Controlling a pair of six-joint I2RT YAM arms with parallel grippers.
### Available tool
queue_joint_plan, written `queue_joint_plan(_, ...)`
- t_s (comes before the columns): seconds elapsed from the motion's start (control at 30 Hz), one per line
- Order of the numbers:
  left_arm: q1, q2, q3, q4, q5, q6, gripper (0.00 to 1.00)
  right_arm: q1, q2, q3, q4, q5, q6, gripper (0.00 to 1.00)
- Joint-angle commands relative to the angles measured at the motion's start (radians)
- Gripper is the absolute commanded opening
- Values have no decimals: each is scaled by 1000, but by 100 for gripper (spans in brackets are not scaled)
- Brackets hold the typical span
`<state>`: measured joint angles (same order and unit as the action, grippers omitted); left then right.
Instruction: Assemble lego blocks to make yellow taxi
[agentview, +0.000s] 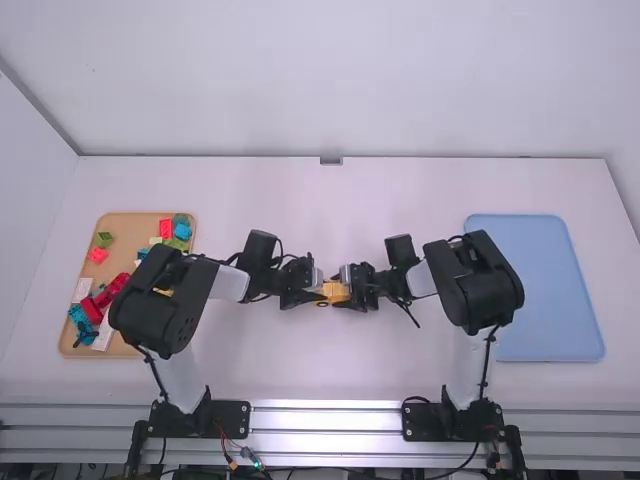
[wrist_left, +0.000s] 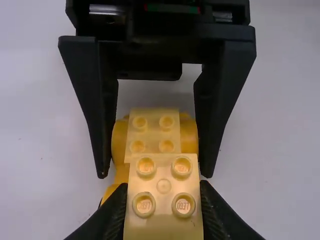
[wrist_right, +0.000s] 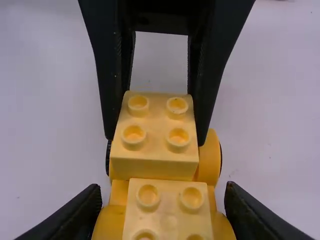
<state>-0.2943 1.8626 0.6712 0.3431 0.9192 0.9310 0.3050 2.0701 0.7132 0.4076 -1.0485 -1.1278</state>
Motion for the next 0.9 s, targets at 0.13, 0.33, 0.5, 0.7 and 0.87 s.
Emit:
queue_joint_plan(0.13, -26, 23, -4, -2, -68, 0, 11, 36, 18, 6, -5, 40, -6, 55)
queue_joint_plan(0.33, -33, 23, -4, -2, -70, 0, 13, 36, 18, 6, -5, 35, -6, 55)
queue_joint_plan(0.5, -33, 23, -4, -2, -75, 0, 20, 36, 18, 6, -5, 31, -6, 55)
queue_joint_plan(0.7, -33, 23, -4, -2, -72, 0, 32, 36, 18, 6, -5, 32, -6, 55)
queue_joint_plan(0.87, -33, 23, -4, -2, -70, 0, 53, 36, 18, 6, -5, 32, -6, 55)
